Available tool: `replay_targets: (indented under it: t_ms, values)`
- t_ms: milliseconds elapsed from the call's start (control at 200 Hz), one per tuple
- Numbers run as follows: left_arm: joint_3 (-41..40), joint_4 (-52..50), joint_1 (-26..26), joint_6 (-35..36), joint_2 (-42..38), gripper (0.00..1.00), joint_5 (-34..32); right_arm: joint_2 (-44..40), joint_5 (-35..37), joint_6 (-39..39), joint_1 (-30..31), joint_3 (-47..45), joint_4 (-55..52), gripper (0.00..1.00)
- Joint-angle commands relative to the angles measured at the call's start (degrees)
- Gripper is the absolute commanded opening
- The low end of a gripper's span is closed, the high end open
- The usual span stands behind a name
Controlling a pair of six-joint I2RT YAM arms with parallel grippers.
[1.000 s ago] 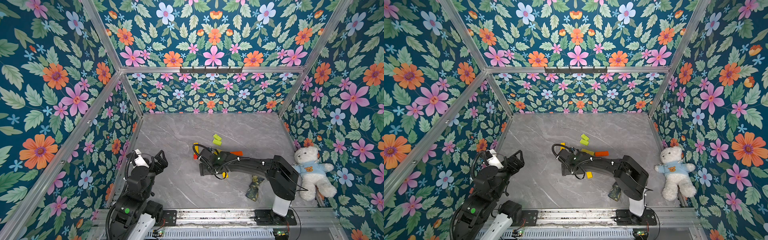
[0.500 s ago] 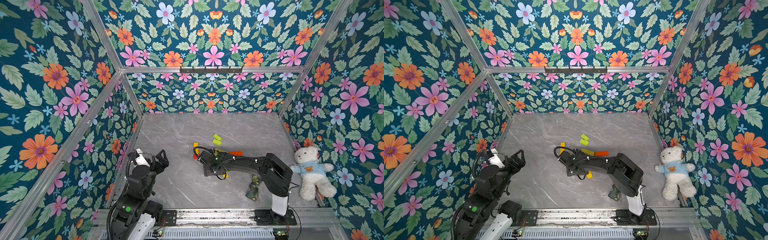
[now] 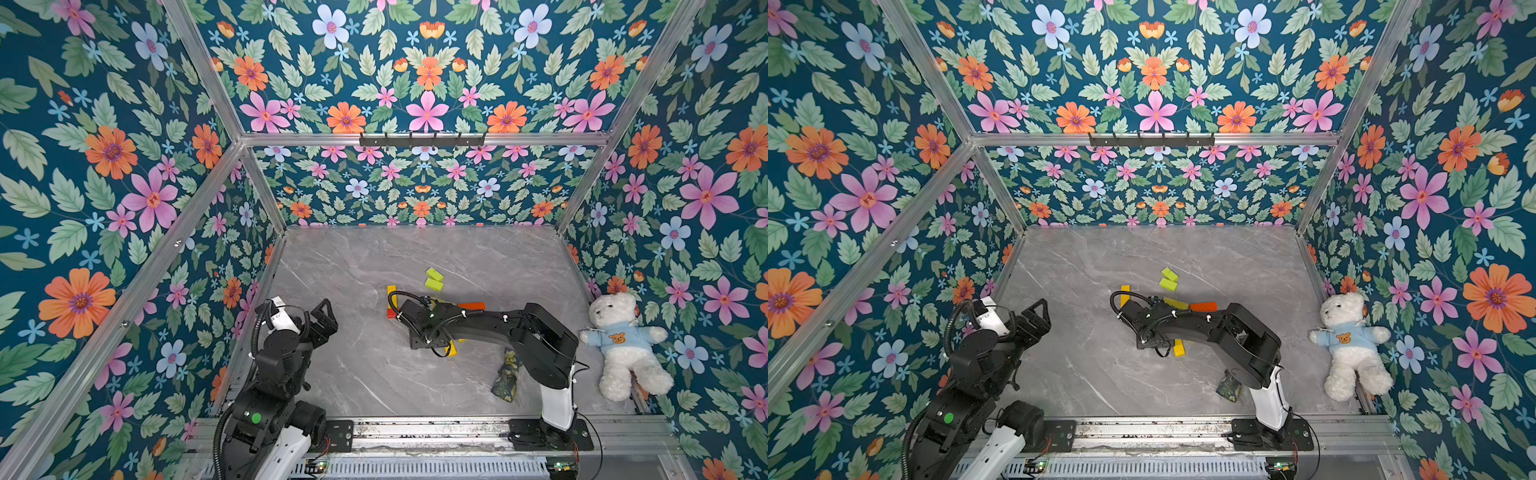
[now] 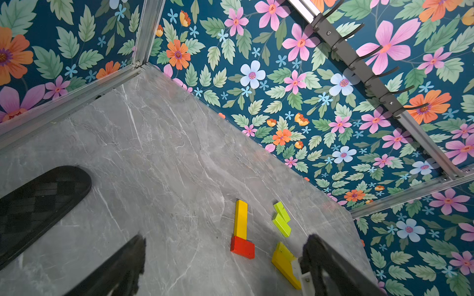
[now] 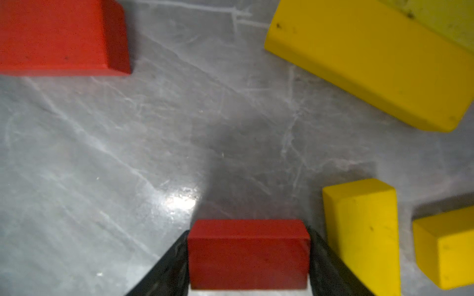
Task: Assemble the letter h with building blocks
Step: Assemble the building block at the center of the board.
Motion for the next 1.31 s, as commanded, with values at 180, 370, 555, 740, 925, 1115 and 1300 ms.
replay_targets:
  t_ms: [180, 370, 555, 740, 925, 1115, 1300]
  values:
    - [0.2, 1.0, 0.0, 0.2, -0.1, 1.00, -0.3, 0.6, -1.7, 0.1, -1.9, -1.2, 2.0, 0.61]
    - [0.0, 0.8, 0.0, 0.3, -0.2, 1.00, -0.4, 2.6, -3.7, -1.7, -5.2, 0.0, 4.0, 0.61]
    - [-0.1, 0.5, 0.0, 0.2, -0.3, 1.00, -0.8, 6.1, -3.8, -4.4, -6.6, 4.5, 3.5, 0.61]
    - [0.0, 0.6, 0.0, 0.2, -0.2, 1.00, -1.0, 8.8, -4.4, -6.5, -8.1, 7.9, 3.3, 0.61]
    - [-0.4, 0.8, 0.0, 0.1, 0.0, 0.99, -1.2, 10.4, -5.2, -7.4, -8.2, 10.4, 3.2, 0.62]
    - [-0.5, 1.0, 0.0, 0.2, 0.2, 1.00, -1.1, 11.3, -5.7, -7.2, -8.1, 11.2, 3.3, 0.64]
    - [-0.4, 1.0, 0.0, 0.2, 0.2, 1.00, -1.1, 11.2, -5.4, -7.2, -8.2, 11.3, 3.1, 0.72]
